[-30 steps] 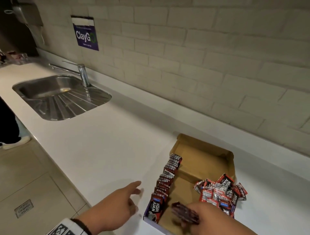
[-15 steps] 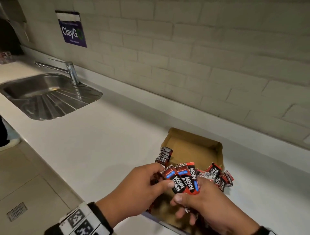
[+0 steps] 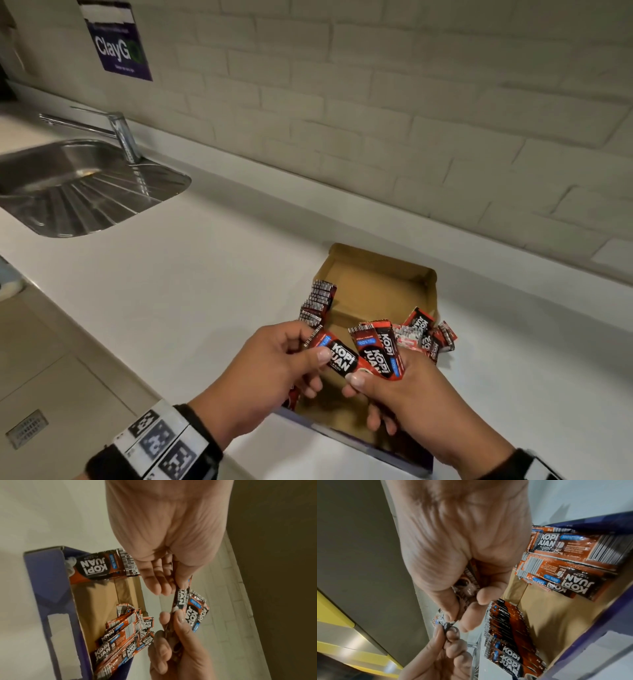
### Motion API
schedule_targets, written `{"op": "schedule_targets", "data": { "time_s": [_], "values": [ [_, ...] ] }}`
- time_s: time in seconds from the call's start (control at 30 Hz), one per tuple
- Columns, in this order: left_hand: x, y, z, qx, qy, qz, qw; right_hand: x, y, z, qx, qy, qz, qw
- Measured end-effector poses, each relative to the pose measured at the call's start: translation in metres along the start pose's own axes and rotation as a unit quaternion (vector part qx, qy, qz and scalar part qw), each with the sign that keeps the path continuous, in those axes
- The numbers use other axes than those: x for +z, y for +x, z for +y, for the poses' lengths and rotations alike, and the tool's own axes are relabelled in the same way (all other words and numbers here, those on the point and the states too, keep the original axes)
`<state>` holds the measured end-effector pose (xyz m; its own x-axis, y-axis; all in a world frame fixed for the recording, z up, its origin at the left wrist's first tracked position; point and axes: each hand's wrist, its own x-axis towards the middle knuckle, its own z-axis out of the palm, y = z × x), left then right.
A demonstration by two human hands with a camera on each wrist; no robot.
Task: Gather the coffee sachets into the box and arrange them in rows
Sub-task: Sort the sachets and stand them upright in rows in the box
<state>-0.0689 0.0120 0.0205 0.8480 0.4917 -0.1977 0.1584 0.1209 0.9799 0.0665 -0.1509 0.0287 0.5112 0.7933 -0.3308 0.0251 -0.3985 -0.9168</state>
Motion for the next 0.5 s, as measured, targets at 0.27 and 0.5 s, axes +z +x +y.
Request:
{"op": "schedule_targets", "data": {
  "time_s": [0.27, 0.5],
  "values": [
    [-0.045, 0.004, 0.01, 0.078, 0.187, 0.058, 0.978, 0.005, 0.006, 0.021, 0.002, -0.14, 0.056, 0.989],
    [-0.061, -0.006, 0.002, 0.043, 0.209, 0.047, 0.976, 0.013, 0.008, 0.036, 0.0, -0.192, 0.058, 0.98]
  ]
}}
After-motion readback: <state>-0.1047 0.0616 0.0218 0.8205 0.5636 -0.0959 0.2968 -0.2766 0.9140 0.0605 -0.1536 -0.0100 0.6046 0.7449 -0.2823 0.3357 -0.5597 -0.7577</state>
